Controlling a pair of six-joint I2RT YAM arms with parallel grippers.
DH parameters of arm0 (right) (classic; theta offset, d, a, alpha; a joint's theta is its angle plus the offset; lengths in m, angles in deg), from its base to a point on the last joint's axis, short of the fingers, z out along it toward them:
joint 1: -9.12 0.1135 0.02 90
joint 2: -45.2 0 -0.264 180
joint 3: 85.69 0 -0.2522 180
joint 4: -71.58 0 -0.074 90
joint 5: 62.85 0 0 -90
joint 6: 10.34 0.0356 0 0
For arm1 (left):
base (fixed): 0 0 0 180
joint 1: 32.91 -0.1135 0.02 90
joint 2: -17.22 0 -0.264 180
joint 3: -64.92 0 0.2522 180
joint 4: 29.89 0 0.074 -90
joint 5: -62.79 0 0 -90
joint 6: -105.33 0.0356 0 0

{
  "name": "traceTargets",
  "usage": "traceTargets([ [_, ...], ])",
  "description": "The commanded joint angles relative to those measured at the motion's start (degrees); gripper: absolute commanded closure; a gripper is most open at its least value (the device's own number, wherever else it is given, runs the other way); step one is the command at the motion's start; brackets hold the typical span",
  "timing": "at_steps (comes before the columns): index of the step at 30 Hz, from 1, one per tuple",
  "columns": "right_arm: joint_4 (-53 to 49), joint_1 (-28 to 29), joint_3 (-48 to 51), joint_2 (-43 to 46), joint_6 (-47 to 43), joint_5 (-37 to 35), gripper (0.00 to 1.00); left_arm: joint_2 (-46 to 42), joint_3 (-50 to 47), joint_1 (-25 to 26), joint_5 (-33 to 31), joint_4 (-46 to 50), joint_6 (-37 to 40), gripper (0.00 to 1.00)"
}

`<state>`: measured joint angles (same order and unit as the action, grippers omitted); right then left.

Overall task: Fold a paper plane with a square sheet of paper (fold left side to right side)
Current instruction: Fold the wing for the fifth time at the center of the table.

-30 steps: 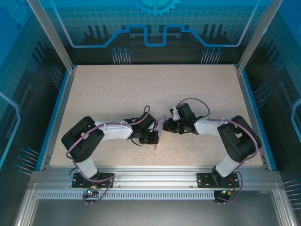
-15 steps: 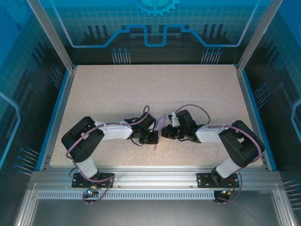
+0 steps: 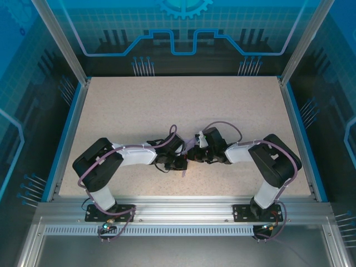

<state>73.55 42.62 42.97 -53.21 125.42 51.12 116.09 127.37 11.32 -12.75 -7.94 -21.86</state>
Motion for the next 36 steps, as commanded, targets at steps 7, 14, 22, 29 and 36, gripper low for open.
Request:
traceTargets([
  [7,-11.05,0.7,-4.27,-2.56,-5.22,-5.72,0.9,1.76,-2.34,0.02,-0.36,4.67,0.01,1.0],
  [14,-14.12,-0.68,-6.82,-4.2,-7.61,-7.88,0.89,1.85,-2.63,-0.01,-0.24,4.78,-0.03,1.0],
  [22,-14.88,-3.53,-9.57,-4.74,-9.5,-7.29,0.9,2.52,-2.31,0.0,-0.21,4.93,-0.08,1.0],
  [29,-15.19,-6.1,-11.7,-6.9,-10.79,-5.88,0.9,2.7,-2.47,0.04,-0.12,5.07,-0.09,1.0],
  [36,-16.17,-8.5,-14.77,-8.58,-11.98,-4.46,0.9,2.9,-2.5,-0.01,0.02,4.91,-0.1,1.0],
])
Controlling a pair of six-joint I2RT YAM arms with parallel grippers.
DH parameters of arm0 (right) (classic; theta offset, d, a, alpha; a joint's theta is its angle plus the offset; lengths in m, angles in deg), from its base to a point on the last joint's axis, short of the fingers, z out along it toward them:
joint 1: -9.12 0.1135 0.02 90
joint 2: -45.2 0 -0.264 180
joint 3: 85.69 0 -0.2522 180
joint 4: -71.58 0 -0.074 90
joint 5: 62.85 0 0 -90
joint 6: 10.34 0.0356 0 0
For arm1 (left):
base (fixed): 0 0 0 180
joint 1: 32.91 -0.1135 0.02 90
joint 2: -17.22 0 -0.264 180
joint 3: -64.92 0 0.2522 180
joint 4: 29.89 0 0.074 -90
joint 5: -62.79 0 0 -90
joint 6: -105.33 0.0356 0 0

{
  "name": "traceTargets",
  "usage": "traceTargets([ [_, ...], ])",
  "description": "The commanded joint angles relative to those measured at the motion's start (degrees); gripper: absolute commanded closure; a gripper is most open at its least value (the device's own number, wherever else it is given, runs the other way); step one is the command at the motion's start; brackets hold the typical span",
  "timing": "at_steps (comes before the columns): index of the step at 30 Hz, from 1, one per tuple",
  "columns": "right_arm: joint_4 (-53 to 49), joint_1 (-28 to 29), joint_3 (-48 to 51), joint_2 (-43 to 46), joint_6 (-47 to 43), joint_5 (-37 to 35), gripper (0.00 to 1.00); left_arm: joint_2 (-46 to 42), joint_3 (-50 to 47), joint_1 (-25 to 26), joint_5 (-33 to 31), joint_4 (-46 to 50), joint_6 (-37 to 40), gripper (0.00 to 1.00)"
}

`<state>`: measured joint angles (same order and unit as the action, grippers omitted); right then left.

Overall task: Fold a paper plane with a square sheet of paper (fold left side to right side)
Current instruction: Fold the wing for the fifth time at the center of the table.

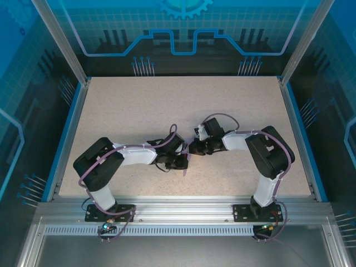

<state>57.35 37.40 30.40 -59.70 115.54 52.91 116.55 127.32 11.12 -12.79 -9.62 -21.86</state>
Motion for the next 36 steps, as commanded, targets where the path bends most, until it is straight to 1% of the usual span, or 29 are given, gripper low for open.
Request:
traceTargets([
  [1,-0.2,-3.48,-2.53,-2.22,-2.34,-6.2,0.9,2.4,-2.47,0.22,0.04,6.52,-0.09,1.0],
  [9,-1.5,-4.88,-4.93,-3.67,-3.34,-5.54,0.9,2.45,-2.48,0.23,0.17,6.49,0.01,1.0],
  [15,-1.76,-6.97,-6.6,-5.04,-3.69,-5.2,0.89,2.36,-2.55,0.18,0.09,6.42,0.02,1.0],
  [31,-5.37,-11.19,-15.49,-10.28,-5.48,-3.23,0.9,2.11,-2.49,0.19,0.18,6.41,0.1,1.0],
  [34,-5.37,-11.51,-15.53,-7.85,-5.62,-3.14,0.9,1.82,-2.63,0.22,0.09,6.27,0.02,1.0],
  [36,-5.63,-11.55,-14.41,-4.32,-5.6,-3.63,0.9,1.66,-2.76,0.18,0.0,6.24,0.09,1.0],
])
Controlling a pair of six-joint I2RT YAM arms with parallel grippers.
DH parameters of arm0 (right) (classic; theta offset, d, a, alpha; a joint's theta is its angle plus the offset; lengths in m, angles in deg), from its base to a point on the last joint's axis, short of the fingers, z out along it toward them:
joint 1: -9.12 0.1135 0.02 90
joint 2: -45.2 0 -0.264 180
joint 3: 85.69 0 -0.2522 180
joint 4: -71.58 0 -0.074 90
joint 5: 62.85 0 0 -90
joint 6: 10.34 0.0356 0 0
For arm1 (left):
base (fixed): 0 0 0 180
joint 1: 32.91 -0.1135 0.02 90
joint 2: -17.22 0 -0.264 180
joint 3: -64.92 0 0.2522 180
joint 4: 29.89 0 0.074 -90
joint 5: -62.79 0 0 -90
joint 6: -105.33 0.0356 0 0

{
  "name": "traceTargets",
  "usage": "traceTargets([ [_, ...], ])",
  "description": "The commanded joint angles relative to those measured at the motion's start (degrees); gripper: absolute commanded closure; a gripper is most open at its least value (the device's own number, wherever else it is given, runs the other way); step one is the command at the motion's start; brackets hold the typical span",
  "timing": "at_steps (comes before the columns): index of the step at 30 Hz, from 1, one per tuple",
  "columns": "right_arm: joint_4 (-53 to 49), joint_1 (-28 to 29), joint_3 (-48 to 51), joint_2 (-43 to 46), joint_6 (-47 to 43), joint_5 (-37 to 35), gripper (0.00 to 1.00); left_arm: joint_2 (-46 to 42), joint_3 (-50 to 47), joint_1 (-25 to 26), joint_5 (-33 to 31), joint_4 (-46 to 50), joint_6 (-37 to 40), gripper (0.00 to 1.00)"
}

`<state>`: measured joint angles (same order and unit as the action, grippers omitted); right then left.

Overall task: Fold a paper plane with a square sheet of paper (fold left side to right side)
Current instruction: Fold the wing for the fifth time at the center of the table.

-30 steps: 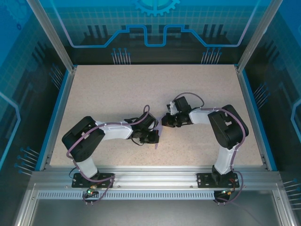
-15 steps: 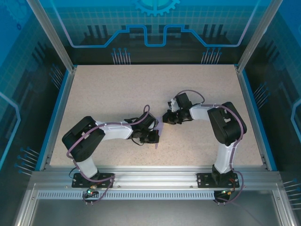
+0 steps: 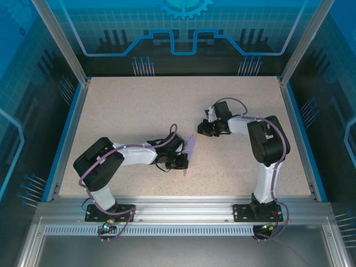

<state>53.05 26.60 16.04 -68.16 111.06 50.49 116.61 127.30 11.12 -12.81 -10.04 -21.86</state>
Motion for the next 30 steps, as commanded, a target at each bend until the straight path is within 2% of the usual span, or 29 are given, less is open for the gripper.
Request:
traceTargets([
  [1,-1.13,-0.69,0.79,5.87,-1.0,-1.05,0.9,1.39,-2.82,0.18,0.0,6.6,0.08,1.0],
  [6,1.18,1.5,8.04,14.18,1.57,1.37,0.9,1.14,-2.83,0.18,-0.07,6.22,0.01,1.0],
  [9,5.29,4.11,13.58,16.19,5.59,3.07,0.9,0.9,-2.84,0.2,-0.12,6.11,-0.08,1.0],
  [16,13.57,10.46,17.94,13.08,12.48,6.11,0.89,0.45,-3.31,0.18,-0.13,5.78,-0.24,1.0],
  [21,13.06,13.31,17.9,10.71,13.42,4.65,0.89,-0.16,-3.61,0.19,0.06,5.27,-0.16,1.0],
  [30,7.96,14.16,17.72,6.88,14.09,1.89,0.9,-4.56,-2.17,0.2,1.14,5.66,0.23,1.0],
])
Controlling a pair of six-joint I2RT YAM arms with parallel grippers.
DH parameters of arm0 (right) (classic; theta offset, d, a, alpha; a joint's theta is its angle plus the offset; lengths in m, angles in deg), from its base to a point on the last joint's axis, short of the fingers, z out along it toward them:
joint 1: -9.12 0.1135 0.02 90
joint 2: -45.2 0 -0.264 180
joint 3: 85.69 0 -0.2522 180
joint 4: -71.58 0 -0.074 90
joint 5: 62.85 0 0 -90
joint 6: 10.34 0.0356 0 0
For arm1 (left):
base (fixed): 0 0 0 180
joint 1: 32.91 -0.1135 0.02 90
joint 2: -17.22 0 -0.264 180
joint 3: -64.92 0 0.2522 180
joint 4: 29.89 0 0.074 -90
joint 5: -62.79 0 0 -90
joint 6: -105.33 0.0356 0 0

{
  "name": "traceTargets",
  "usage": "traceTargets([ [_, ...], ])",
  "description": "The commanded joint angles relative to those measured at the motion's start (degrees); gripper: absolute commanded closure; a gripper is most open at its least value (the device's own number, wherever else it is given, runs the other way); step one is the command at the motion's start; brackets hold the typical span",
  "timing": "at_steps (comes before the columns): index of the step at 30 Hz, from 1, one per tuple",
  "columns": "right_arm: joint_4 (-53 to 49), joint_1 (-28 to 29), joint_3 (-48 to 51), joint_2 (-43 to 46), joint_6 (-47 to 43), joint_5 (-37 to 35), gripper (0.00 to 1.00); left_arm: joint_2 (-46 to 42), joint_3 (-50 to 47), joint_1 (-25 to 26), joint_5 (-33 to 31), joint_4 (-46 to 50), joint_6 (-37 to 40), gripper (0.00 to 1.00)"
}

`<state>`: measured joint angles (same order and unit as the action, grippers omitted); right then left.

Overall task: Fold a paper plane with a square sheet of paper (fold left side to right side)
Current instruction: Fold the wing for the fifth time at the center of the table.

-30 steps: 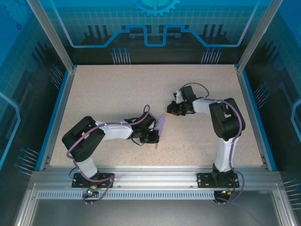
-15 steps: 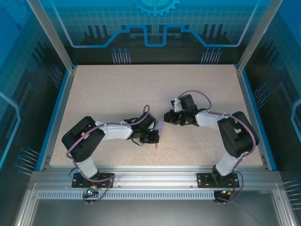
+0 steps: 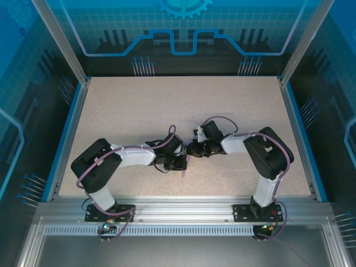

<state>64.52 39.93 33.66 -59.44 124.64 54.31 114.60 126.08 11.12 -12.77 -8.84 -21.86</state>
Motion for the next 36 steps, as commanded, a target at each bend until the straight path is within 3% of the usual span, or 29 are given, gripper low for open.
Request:
traceTargets([
  [1,-4.52,0.81,-0.13,-2.16,0.48,-2.38,0.9,-3.27,-0.67,0.21,1.31,4.79,0.31,1.0],
  [6,-7.64,0.77,-0.74,-2.87,-0.2,-4.22,0.9,-7.36,-0.18,0.18,4.18,4.34,0.21,1.0],
  [12,-8.14,0.92,-0.97,-2.86,-0.56,-4.43,0.91,-5.59,-0.27,0.19,9.64,0.06,-1.73,1.0],
  [36,-13.05,0.75,-2.61,-2.8,-2.65,-6.46,0.91,0.71,-6.36,-1.4,11.07,-6.58,-6.04,1.0],
])
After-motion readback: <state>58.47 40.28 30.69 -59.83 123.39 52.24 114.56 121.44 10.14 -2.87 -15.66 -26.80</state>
